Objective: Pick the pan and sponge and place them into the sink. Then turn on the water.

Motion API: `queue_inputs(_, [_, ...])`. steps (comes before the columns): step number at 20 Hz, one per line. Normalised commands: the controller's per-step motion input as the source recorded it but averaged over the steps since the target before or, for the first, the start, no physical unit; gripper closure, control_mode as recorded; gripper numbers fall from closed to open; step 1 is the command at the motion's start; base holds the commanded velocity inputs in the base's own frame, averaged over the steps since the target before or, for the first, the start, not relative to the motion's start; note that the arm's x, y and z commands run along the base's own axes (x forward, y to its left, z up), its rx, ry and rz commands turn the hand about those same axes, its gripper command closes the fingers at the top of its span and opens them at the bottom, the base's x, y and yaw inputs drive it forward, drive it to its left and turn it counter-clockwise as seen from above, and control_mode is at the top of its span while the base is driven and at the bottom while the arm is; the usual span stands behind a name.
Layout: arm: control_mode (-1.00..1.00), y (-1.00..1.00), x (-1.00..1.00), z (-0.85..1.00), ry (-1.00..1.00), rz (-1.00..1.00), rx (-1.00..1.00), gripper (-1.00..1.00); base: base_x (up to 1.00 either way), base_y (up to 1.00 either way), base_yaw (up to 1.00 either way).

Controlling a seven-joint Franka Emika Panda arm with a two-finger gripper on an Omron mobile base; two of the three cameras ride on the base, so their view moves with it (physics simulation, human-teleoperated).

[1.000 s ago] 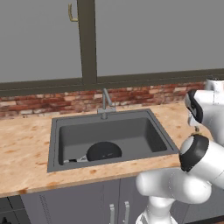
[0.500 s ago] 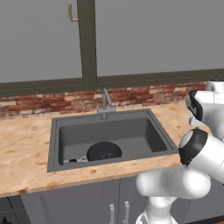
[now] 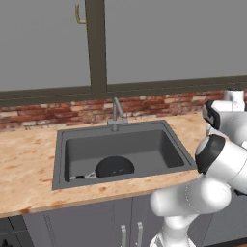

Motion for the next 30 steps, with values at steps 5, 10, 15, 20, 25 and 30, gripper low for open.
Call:
queue_inputs(5, [-1.0,-0.12,0.15,-0.12,0.02,0.0,0.02,-1.0,0.0,0.0,0.0])
queue_inputs(10, [-1.0,-0.11,0.15,-0.15,0.03,0.01,0.02,-1.0,0.0,0.0,0.0])
queue_inputs(15, [-1.0,-0.05,0.15,-0.15,0.03,0.0,0.02,-1.0,0.0,0.0,0.0])
queue_inputs(20, [-1.0,-0.09,0.13,-0.15,0.03,0.0,0.02,-1.0,0.0,0.0,0.0])
queue_inputs(25, [-1.0,-0.11,0.11,-0.14,0.04,0.0,0.01,-1.0,0.0,0.0,0.0])
queue_inputs(30, [-1.0,-0.11,0.05,-0.12,0.02,0.0,0.01,-1.0,0.0,0.0,0.0])
